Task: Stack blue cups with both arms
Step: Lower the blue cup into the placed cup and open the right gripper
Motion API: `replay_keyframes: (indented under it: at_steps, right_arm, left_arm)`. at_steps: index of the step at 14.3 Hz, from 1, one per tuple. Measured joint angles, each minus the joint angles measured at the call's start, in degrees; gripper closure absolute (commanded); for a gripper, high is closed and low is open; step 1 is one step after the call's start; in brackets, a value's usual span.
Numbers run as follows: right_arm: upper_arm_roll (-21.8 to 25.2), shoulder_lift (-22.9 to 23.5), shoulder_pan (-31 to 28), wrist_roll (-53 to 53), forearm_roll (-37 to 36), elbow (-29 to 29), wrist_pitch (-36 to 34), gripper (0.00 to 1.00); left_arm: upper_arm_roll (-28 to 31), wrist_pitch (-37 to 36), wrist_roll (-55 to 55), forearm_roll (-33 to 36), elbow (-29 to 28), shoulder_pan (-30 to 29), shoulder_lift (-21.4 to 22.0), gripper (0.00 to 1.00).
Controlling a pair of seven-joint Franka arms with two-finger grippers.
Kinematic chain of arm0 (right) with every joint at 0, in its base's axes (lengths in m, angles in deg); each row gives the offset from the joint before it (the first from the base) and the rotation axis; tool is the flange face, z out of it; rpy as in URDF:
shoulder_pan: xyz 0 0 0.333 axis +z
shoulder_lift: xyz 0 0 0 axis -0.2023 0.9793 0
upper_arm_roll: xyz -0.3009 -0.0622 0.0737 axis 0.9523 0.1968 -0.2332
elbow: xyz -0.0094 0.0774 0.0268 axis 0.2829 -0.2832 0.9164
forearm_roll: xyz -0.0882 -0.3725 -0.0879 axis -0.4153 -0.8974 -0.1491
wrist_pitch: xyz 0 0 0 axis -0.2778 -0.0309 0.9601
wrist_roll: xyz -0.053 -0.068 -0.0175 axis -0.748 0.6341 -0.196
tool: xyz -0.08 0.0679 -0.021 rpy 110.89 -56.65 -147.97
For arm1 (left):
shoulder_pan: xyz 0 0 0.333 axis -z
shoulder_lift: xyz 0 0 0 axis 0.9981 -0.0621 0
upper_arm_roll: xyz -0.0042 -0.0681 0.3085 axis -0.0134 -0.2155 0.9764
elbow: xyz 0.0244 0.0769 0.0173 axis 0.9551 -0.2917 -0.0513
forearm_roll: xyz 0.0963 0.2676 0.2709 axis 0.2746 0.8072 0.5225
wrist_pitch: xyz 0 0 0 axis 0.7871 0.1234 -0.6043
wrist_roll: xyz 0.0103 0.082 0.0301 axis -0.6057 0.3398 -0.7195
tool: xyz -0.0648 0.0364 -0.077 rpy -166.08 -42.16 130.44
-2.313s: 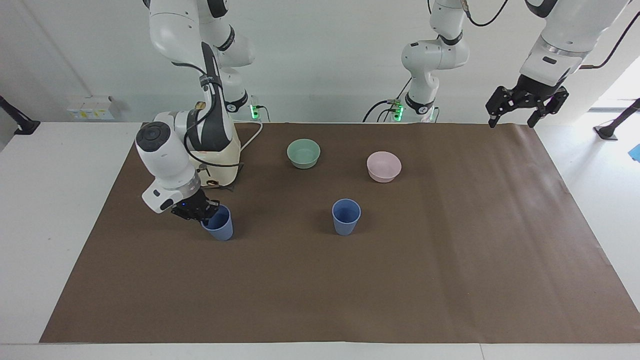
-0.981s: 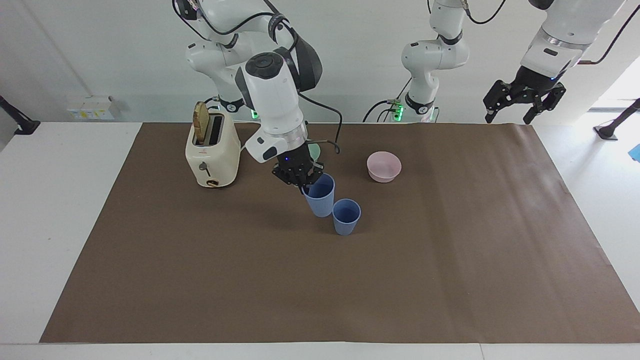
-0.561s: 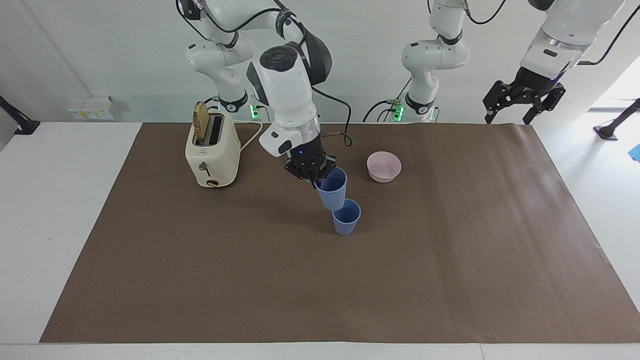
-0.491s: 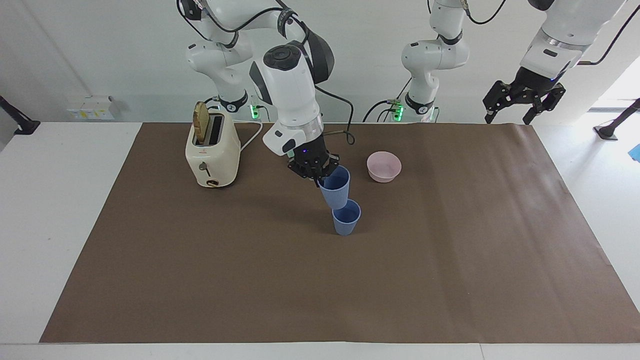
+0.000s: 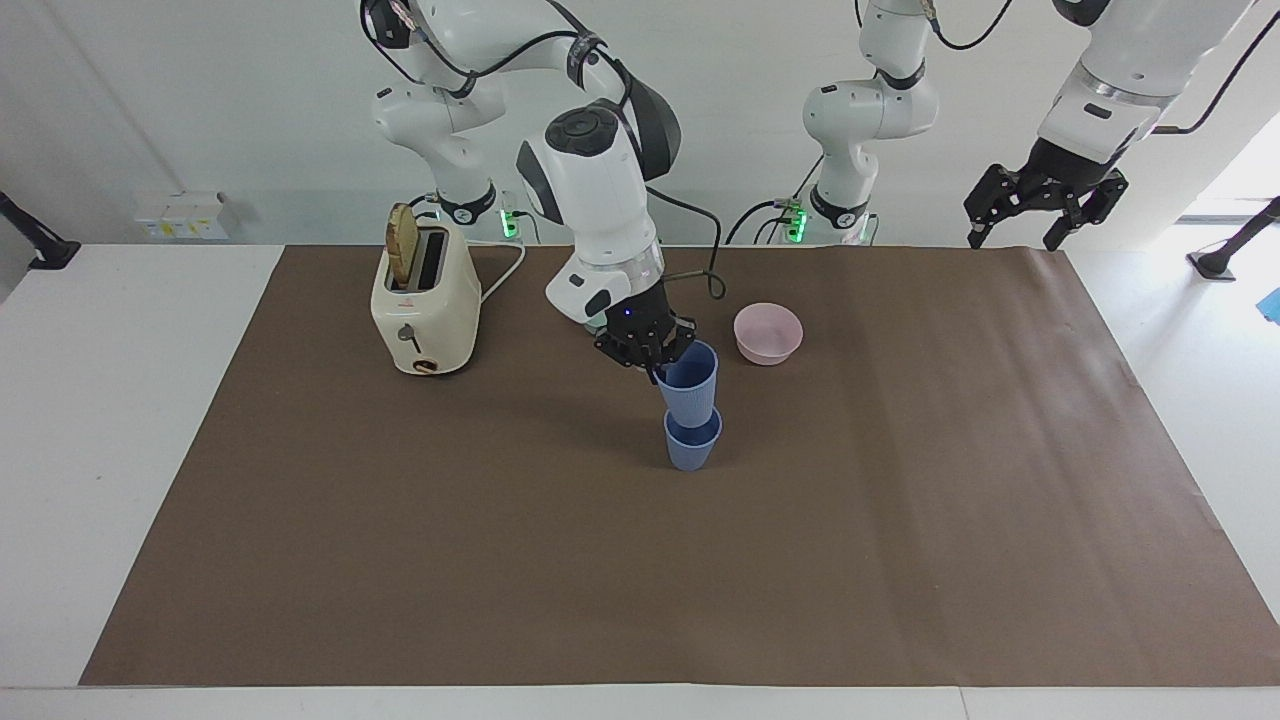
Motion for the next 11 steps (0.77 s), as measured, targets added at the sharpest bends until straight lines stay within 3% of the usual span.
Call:
replay_keyframes:
  at_steps: [11]
  right_arm:
    - [-0.03,2.97,0.92,0.0,0.0,-0.4,1.51,1.0]
  left_arm:
    - [0.0,-0.01,0.0,0.0,-0.76,0.0,0.84,0.0]
